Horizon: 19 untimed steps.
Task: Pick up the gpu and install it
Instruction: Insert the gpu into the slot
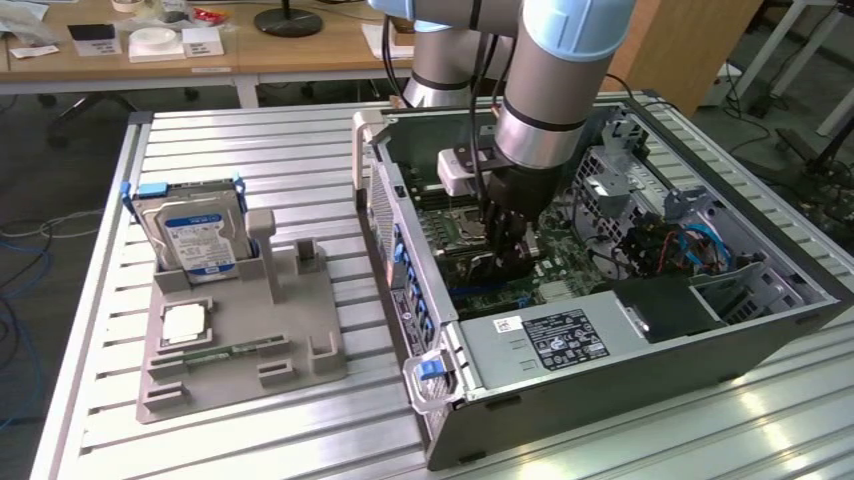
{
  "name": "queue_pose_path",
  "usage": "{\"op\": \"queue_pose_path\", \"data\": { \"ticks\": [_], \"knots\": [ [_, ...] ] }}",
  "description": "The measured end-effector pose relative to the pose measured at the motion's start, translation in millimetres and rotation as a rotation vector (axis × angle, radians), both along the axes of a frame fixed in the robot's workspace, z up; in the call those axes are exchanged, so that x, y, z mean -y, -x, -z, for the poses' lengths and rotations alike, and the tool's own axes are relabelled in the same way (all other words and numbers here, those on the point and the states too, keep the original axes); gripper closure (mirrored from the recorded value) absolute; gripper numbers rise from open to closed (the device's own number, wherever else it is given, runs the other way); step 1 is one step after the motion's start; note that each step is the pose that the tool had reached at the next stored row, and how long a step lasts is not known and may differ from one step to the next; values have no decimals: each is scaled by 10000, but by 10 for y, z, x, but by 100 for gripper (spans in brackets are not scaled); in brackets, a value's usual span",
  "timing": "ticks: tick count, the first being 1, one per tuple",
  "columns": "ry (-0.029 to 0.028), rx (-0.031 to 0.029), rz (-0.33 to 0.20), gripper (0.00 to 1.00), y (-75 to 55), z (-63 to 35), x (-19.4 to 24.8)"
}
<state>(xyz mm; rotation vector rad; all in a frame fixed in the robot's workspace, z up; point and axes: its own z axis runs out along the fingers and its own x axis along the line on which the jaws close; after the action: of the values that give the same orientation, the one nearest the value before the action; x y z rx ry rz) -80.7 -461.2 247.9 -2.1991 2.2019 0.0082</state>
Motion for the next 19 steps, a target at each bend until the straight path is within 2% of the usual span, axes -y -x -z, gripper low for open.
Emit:
{"op": "queue_pose_path", "data": {
  "ticks": [9,15,19],
  "knots": [
    [7,6,-1,73,-1,-16,-1],
    [49,1,1,73,0,-20,1],
    [54,1,2,73,1,-19,1]
  ]
}}
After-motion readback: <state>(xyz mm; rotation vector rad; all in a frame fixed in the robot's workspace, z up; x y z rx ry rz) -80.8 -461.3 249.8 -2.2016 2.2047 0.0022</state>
